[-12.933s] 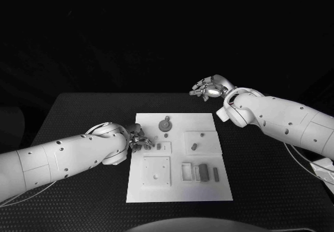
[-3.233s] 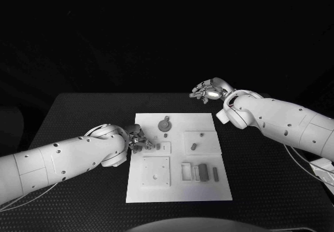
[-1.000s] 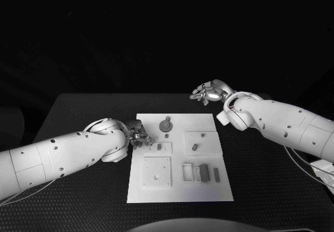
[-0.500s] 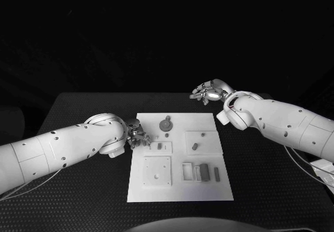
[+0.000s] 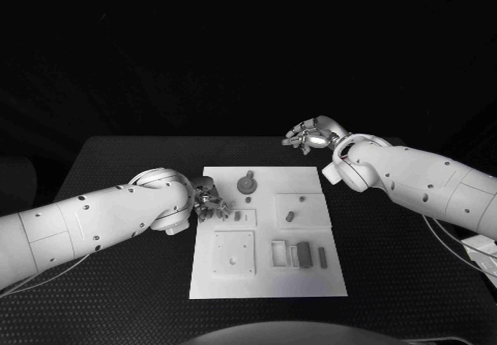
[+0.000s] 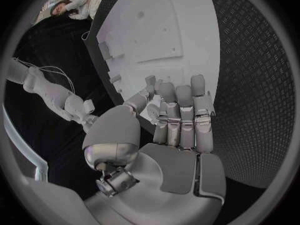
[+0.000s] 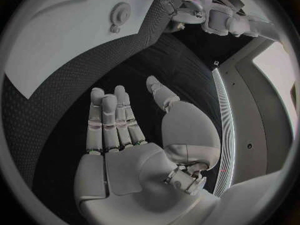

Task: Assemble the parts on the task board

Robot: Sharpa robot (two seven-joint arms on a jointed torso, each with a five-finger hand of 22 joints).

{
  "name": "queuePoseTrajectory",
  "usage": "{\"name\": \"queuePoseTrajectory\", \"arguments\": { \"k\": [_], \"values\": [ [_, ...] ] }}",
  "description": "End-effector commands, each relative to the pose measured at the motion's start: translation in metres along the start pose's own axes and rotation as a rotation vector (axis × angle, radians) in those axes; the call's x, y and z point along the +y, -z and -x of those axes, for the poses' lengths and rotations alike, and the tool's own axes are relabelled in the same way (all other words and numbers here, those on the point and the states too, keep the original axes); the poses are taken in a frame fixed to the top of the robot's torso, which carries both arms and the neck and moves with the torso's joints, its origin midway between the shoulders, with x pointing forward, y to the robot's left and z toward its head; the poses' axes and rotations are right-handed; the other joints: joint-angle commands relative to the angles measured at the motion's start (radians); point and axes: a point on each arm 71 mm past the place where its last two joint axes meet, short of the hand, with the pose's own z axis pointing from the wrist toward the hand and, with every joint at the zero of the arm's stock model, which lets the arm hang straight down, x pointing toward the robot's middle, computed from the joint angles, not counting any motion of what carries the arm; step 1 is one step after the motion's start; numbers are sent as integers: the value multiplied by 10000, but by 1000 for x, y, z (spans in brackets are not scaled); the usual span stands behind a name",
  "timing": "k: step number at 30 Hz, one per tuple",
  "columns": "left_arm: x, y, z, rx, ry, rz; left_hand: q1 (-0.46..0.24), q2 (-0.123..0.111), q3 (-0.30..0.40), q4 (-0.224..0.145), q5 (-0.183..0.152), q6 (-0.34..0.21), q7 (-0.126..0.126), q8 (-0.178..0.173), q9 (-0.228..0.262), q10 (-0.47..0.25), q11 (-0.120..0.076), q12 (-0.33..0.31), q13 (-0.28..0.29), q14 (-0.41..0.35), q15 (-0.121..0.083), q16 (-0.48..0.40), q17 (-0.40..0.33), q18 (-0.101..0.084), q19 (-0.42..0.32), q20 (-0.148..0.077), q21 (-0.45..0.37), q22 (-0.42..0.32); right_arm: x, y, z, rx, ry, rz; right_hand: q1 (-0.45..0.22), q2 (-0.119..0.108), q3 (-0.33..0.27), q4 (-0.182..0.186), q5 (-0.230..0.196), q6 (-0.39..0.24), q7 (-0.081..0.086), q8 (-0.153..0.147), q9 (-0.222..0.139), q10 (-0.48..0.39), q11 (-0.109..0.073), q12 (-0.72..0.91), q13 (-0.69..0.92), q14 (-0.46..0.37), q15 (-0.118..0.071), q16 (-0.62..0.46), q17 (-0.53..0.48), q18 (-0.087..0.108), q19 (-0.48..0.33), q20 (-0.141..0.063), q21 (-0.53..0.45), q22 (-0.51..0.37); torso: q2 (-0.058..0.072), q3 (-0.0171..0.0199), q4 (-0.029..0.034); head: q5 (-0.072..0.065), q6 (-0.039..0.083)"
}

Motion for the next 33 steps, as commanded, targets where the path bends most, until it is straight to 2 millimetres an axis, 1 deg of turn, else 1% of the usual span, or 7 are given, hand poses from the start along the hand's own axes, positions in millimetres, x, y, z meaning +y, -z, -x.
{"name": "queuePoseTrajectory", "arguments": {
  "k": [1,9,10,17,33],
  "values": [
    [-6,1,2,-458,-443,-298,553,447,475,-424,30,-33,29,52,18,-10,-24,39,4,41,18,61,-1,-23,-11,10,42,234,1,0,-1,138,-8,74,-102,0,5,78,35,-26,63,-39,-17,-67,-16,65,-15,-18,-56,20,-15,152,-14,51,-37,16,2,-4,-2,0,9],
    [-6,1,2,-598,-775,-283,566,444,476,-425,32,-31,24,55,36,-2,-30,47,5,53,16,73,1,-18,-3,7,58,234,1,0,-2,144,-10,74,-103,-1,5,78,35,-28,64,-40,-18,-69,-15,70,-21,-18,-56,20,-16,152,-14,51,-38,17,3,-3,0,0,1],
    [-6,1,2,-570,-801,-258,569,443,477,-427,33,-30,23,56,39,0,-32,49,5,56,15,76,1,-17,-2,7,61,234,1,0,-1,144,-9,70,-103,0,5,78,35,-29,64,-40,-18,-69,-15,71,-22,-18,-56,21,-16,152,-14,51,-38,17,5,-2,0,5,-15],
    [-4,1,-1,-498,-962,-121,590,430,481,-437,79,-20,12,61,64,15,-44,63,9,74,13,95,3,-10,7,5,88,234,1,0,-1,161,-10,73,-102,0,6,77,35,-31,65,-41,-19,-70,-14,76,-28,-18,-55,21,-17,152,-14,51,-38,19,0,-10,6,-3,-42],
    [0,-1,-7,-423,-904,-36,589,426,475,-435,94,-7,5,63,80,28,-52,77,14,87,13,109,4,-6,14,6,111,234,0,0,-1,164,-9,65,-102,-2,5,76,35,-34,66,-41,-21,-73,-13,86,-42,-19,-54,22,-19,152,-14,51,-40,21,2,-2,1,12,-71]
  ]
}}
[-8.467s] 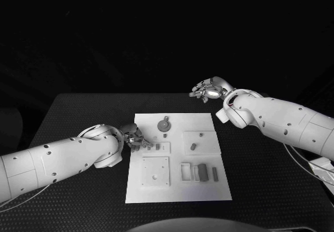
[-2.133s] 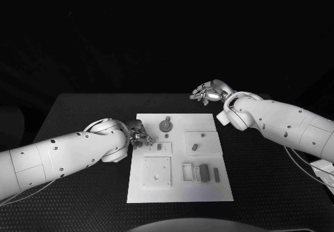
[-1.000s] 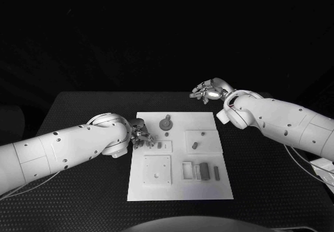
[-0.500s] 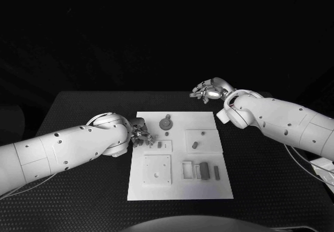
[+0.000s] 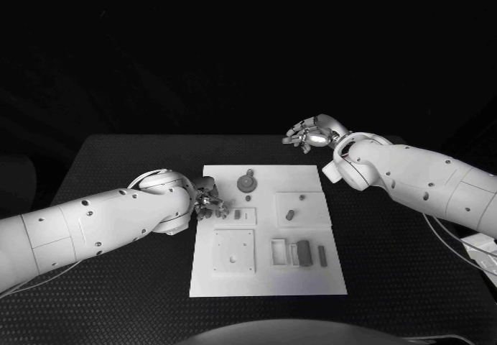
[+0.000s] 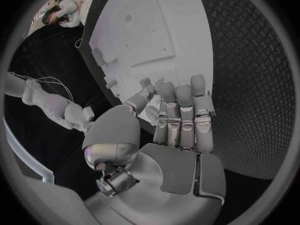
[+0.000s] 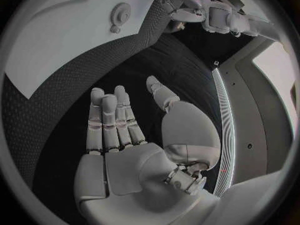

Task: Assemble the parts on the task board

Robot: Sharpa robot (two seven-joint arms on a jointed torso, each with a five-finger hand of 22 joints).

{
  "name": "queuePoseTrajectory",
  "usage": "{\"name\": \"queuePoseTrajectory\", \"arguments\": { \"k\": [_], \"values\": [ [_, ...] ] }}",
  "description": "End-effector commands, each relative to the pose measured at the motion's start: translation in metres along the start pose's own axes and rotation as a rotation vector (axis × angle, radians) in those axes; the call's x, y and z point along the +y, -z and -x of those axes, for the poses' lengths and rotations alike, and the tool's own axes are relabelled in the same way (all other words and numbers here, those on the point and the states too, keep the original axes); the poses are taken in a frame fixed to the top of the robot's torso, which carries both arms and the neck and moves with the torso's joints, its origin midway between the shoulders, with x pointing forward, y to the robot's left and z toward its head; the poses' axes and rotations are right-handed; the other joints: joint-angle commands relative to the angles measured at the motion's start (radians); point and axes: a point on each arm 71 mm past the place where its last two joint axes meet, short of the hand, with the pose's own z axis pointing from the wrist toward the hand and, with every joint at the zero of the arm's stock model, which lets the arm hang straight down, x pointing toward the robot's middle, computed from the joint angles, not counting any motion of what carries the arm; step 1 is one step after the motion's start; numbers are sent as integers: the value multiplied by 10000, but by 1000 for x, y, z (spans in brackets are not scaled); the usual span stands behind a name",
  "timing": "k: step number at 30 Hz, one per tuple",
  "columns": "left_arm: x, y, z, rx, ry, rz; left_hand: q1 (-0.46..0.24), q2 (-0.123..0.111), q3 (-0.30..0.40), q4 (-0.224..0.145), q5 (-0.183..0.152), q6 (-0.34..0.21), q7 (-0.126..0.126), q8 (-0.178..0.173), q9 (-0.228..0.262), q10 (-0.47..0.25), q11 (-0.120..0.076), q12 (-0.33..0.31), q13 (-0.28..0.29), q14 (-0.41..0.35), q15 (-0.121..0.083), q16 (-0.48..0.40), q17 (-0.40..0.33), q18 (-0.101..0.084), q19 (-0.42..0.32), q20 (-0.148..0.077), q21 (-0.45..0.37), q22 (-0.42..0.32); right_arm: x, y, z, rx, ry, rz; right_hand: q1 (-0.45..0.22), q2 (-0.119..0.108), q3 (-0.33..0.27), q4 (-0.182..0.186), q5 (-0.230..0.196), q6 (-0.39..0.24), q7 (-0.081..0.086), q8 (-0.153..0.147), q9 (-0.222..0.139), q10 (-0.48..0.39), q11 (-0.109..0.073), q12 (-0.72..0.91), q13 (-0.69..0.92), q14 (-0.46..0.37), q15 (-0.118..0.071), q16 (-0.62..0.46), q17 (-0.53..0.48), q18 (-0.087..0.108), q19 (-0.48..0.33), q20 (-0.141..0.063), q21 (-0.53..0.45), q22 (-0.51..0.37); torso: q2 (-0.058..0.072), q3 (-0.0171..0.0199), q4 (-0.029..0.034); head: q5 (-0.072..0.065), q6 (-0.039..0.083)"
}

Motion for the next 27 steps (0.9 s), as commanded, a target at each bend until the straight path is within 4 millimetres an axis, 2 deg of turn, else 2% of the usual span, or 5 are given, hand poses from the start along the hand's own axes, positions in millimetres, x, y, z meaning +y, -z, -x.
{"name": "queuePoseTrajectory", "arguments": {
  "k": [1,27],
  "values": [
    [-1,0,-1,-4,-59,-24,539,472,457,-415,46,-7,4,42,20,9,-67,42,13,89,12,69,3,-6,15,5,40,233,1,0,-1,149,-9,77,-102,-2,5,76,35,1,68,-41,-13,-73,-13,47,-13,-5,-68,22,-11,152,-14,51,-40,13,2,3,-1,9,-7],
    [1,-1,-3,64,-77,24,543,481,458,-414,51,-7,-1,36,35,9,-75,48,15,97,10,78,0,0,17,4,62,231,0,0,-1,161,-11,65,-106,1,5,78,35,-4,70,-42,-16,-81,-11,62,-36,-7,-66,23,-14,152,-15,52,-44,16,2,4,-3,17,-7]
  ]
}}
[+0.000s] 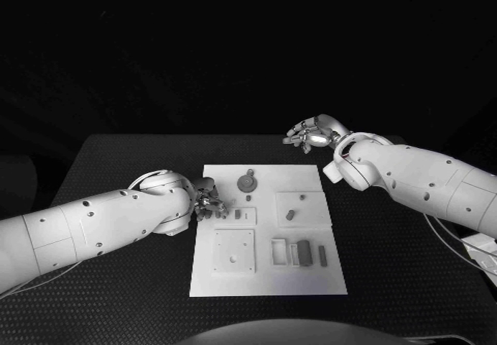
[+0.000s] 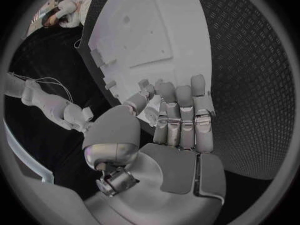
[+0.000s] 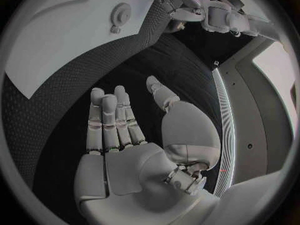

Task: Assemble the parts on the task board

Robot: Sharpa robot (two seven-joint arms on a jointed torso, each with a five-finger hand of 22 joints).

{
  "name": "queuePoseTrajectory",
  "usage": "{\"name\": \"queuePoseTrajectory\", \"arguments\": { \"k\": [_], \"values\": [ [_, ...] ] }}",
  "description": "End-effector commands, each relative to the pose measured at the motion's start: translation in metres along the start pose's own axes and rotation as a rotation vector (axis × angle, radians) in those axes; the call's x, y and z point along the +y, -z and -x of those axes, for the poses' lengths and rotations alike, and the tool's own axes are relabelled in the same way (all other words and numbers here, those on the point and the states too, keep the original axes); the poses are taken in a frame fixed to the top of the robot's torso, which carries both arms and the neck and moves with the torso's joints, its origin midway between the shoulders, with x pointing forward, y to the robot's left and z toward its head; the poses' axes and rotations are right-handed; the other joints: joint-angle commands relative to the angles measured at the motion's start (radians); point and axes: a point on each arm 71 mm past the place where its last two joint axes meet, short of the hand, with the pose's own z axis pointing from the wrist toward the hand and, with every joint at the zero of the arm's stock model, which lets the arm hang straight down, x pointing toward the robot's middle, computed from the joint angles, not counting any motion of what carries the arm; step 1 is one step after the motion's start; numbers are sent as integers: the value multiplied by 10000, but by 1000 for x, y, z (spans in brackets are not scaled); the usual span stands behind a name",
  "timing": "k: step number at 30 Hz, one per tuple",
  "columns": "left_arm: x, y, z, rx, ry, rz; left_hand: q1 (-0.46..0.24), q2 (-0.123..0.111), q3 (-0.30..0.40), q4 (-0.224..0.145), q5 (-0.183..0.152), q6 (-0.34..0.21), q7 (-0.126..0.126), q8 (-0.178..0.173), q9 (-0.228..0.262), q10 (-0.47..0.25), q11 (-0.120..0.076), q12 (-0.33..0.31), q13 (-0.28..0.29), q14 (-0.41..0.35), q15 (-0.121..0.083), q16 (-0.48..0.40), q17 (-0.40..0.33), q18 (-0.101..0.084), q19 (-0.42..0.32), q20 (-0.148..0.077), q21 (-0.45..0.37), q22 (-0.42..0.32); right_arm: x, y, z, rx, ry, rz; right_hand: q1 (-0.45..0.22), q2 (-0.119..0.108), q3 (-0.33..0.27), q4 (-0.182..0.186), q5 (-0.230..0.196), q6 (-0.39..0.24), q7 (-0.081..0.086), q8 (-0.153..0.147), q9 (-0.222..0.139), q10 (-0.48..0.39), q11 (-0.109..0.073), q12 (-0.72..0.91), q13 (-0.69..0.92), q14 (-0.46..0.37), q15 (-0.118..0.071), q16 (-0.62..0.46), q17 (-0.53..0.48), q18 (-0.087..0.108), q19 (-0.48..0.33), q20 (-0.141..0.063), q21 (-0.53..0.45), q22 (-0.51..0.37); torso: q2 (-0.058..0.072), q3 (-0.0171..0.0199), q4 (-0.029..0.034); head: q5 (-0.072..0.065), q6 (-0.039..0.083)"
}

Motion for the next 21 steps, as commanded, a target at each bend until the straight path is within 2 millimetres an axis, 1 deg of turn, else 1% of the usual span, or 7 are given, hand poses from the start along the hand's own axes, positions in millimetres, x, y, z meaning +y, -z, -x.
{"name": "queuePoseTrajectory", "arguments": {
  "k": [1,21],
  "values": [
    [-1,0,-2,60,-82,-27,544,480,470,-401,21,-7,-1,67,20,3,-76,49,14,61,-27,40,0,0,17,4,63,231,1,0,-1,146,-10,74,-107,1,5,77,35,24,76,-42,-17,-81,-11,63,-17,7,-80,23,-17,153,-15,52,-44,9,0,-3,2,-1,5],
    [-1,0,-2,118,-113,-17,558,482,476,-412,34,-3,-8,64,34,4,-85,54,14,69,-28,47,-3,5,18,3,82,230,1,0,-2,152,-14,74,-109,2,5,79,35,22,76,-41,-19,-84,-10,76,-34,7,-79,25,-19,153,-14,52,-46,12,2,-1,0,-9,7]
  ]
}}
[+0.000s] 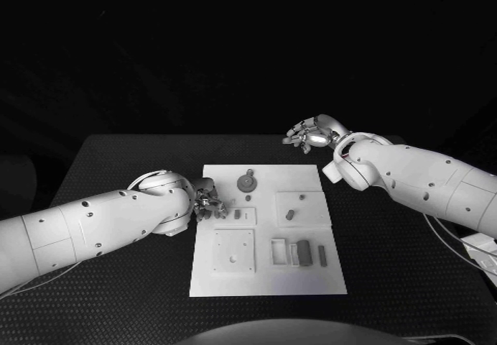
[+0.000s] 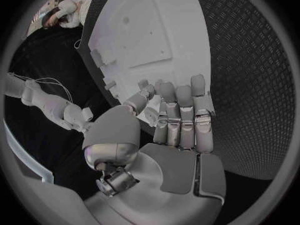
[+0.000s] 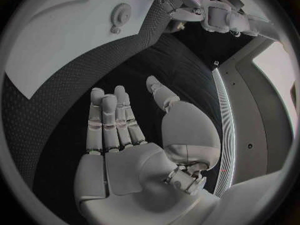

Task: Assemble the parts on the task board

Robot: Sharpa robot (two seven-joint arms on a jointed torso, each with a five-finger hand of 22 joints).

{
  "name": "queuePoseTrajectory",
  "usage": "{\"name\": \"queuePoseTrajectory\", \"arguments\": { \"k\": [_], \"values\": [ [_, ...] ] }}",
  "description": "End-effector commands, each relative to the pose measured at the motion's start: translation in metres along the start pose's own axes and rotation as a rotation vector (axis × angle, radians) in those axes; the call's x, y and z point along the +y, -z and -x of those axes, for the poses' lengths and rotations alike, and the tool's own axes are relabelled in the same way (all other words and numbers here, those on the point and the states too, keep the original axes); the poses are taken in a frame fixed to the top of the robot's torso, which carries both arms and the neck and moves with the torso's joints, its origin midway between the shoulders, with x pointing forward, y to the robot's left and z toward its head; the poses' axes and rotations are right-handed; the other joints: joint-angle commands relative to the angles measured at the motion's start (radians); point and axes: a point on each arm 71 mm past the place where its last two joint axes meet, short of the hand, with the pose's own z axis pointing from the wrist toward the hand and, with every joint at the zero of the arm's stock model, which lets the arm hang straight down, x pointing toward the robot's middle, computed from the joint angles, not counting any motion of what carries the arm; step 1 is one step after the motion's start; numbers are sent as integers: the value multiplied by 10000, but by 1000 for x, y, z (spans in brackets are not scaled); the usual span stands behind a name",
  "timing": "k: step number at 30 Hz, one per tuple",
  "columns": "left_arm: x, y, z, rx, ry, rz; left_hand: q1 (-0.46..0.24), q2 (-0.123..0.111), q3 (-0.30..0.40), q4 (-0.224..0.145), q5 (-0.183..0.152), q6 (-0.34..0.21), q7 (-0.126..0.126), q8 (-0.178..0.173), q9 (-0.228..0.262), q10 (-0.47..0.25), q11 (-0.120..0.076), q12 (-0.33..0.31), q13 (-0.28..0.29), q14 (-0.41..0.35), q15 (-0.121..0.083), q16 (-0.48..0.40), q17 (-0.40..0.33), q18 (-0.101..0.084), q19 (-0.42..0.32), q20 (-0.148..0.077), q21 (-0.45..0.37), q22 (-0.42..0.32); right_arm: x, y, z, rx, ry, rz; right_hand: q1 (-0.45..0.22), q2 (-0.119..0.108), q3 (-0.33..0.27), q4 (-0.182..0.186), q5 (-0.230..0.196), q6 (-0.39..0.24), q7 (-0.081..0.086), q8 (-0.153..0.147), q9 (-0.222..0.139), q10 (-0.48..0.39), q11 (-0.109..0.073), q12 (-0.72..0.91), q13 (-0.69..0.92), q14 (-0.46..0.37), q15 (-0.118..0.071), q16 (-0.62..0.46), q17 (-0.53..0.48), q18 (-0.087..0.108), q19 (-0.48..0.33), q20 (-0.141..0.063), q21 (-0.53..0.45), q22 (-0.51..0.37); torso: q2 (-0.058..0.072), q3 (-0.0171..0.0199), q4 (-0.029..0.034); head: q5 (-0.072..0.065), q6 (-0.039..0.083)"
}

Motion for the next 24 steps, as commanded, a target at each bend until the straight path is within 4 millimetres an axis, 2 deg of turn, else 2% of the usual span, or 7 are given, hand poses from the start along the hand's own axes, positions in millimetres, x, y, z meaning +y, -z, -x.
{"name": "queuePoseTrajectory", "arguments": {
  "k": [1,24],
  "values": [
    [-2,0,-2,101,-102,-32,563,475,477,-410,37,-2,-8,30,17,2,-86,57,14,69,-28,48,-3,5,18,3,38,230,1,0,-2,142,-11,80,-109,2,4,79,35,-4,54,-41,-11,-85,-10,38,-16,8,-80,25,-10,153,-14,52,-46,14,2,3,0,6,7],
    [1,-6,-9,292,-237,183,556,488,474,-403,34,-6,-8,23,28,0,-87,58,13,71,-27,50,-9,7,15,5,52,228,1,0,-1,144,-12,79,-111,0,4,79,35,-9,56,-42,-13,-89,-9,51,-35,7,-79,26,-13,153,-14,52,-48,17,6,4,-5,0,-37]
  ]
}}
